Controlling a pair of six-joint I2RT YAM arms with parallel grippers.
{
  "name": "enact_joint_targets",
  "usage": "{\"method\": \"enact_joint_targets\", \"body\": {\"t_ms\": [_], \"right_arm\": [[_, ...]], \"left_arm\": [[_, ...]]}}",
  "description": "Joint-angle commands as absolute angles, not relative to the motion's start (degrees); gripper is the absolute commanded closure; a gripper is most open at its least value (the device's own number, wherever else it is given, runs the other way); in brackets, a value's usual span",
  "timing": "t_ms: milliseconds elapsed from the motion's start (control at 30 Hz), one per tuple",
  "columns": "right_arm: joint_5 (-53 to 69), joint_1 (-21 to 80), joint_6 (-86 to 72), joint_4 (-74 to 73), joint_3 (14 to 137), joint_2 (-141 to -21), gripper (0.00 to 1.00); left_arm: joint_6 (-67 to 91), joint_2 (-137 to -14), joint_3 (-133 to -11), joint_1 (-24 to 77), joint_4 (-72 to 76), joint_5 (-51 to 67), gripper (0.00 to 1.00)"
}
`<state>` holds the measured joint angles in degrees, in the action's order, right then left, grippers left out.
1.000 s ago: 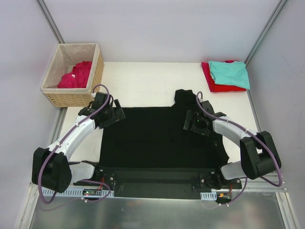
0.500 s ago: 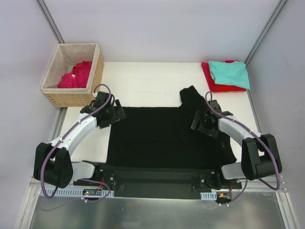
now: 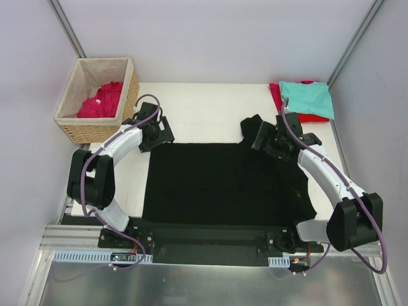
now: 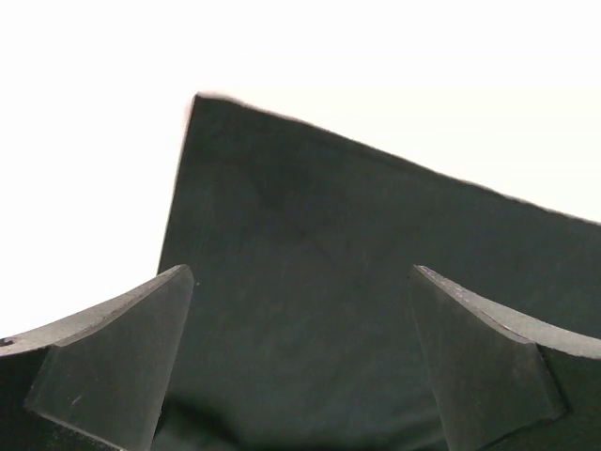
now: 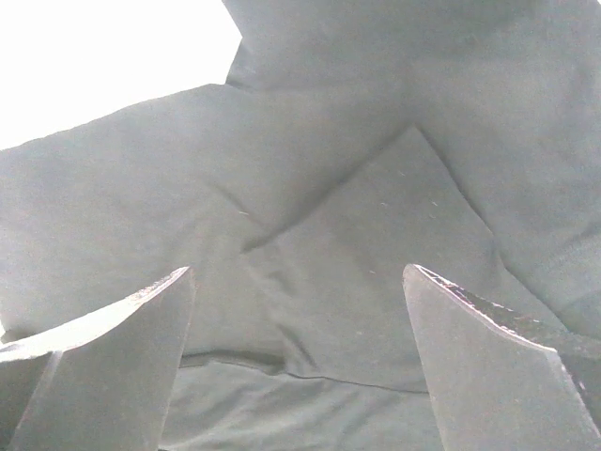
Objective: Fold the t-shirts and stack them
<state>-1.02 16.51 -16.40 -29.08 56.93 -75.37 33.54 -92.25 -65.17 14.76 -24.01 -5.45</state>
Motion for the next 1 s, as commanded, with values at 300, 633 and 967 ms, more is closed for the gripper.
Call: {"method": "enact_joint_targets", "body": {"t_ms": [300, 633, 967], "right_arm": [[-0.53, 16.96, -15.56, -33.31, 69.08, -72.24, 0.04], [1.32, 17.05, -15.29, -32.08, 66.27, -72.25, 0.04], [2.02, 17.05, -14.68, -31.64, 65.04, -72.86, 0.03]], "left_arm": [[34.45, -101.42, -65.3, 7.38, -19.51, -1.32, 0.05], [35.07, -106.52, -67.58, 6.59, -15.56, -0.09, 0.13], [36.74, -107.75, -68.38, 5.71, -13.62, -0.18, 0.35]]}}
